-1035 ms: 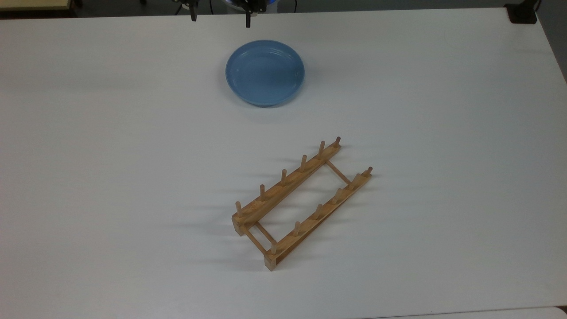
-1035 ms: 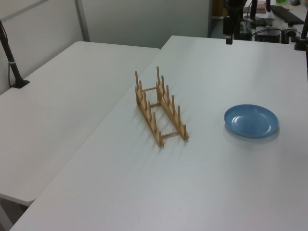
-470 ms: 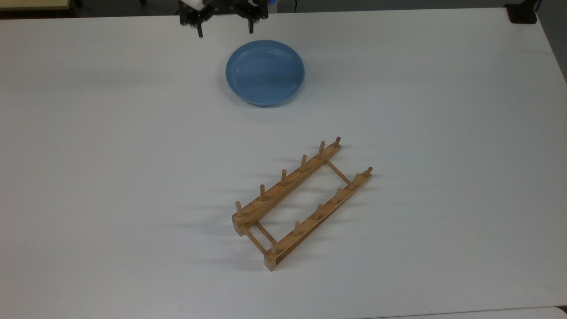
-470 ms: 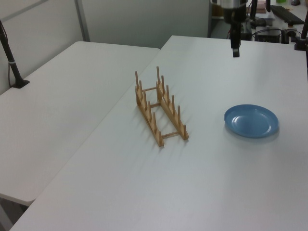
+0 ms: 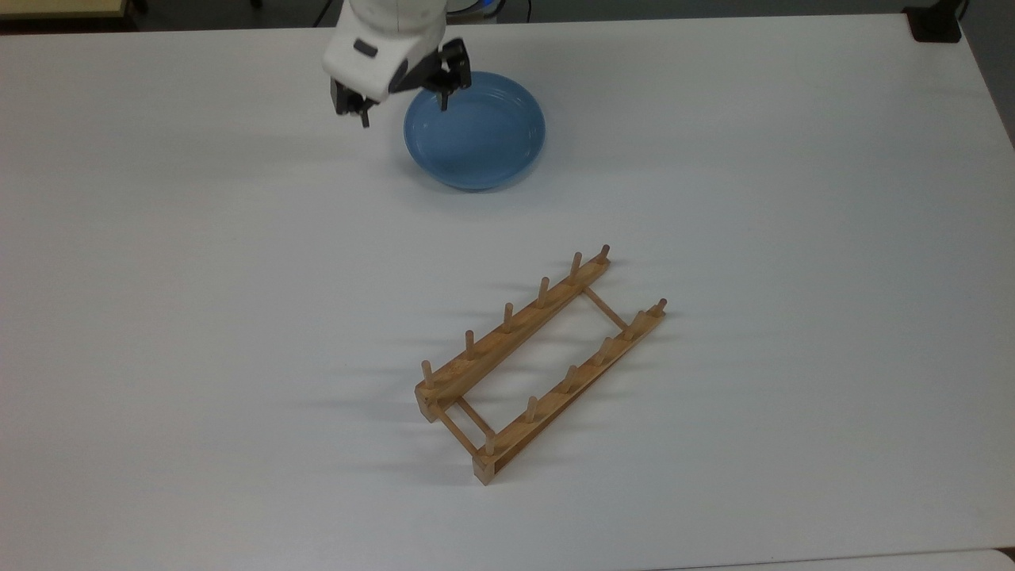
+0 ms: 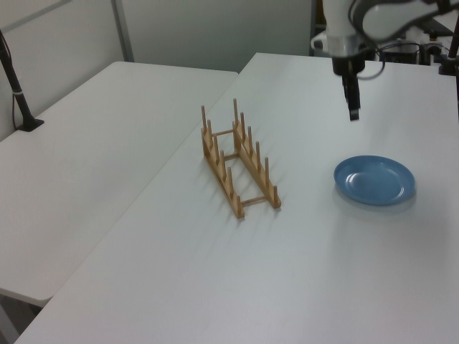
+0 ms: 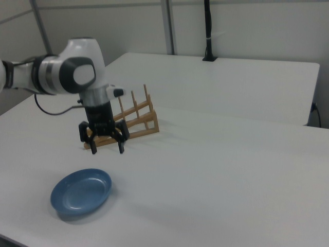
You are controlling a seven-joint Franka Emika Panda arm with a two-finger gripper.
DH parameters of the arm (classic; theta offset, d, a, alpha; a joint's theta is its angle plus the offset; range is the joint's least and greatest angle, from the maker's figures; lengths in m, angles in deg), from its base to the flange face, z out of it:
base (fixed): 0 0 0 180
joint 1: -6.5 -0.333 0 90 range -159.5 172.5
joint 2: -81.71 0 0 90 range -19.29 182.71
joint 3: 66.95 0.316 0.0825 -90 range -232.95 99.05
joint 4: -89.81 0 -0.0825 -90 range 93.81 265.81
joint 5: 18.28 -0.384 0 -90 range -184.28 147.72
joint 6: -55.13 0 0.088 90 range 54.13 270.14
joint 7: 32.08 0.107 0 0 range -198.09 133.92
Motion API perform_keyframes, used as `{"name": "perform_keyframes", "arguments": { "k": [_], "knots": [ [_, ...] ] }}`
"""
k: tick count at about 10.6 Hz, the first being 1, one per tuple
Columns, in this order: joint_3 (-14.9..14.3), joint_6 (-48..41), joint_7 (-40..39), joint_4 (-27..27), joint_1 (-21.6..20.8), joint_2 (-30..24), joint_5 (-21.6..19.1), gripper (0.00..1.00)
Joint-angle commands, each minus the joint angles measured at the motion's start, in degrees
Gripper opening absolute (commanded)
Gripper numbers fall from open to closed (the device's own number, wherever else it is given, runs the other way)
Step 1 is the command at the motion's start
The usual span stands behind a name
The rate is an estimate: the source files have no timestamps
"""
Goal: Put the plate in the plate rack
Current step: 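Lower the open gripper onto the plate rim and close on it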
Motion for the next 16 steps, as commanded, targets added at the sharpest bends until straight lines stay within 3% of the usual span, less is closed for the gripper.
{"name": "perform_keyframes", "arguments": {
  "k": [1,5,8,11,16],
  "knots": [
    [-0.05,4.43,-2.46,4.13,1.17,2.19,1.17,1.0],
    [-0.05,8.73,-2.46,6.58,1.27,7.11,3.34,0.96],
    [0.04,10.15,-2.46,7.2,0.74,9.06,4.33,0.51],
    [0.13,9.54,-2.46,7.03,0.65,9.41,4.33,0.17],
    [0.13,8.84,-1.68,5.02,0.91,9.15,4.15,0.0]
  ]
}}
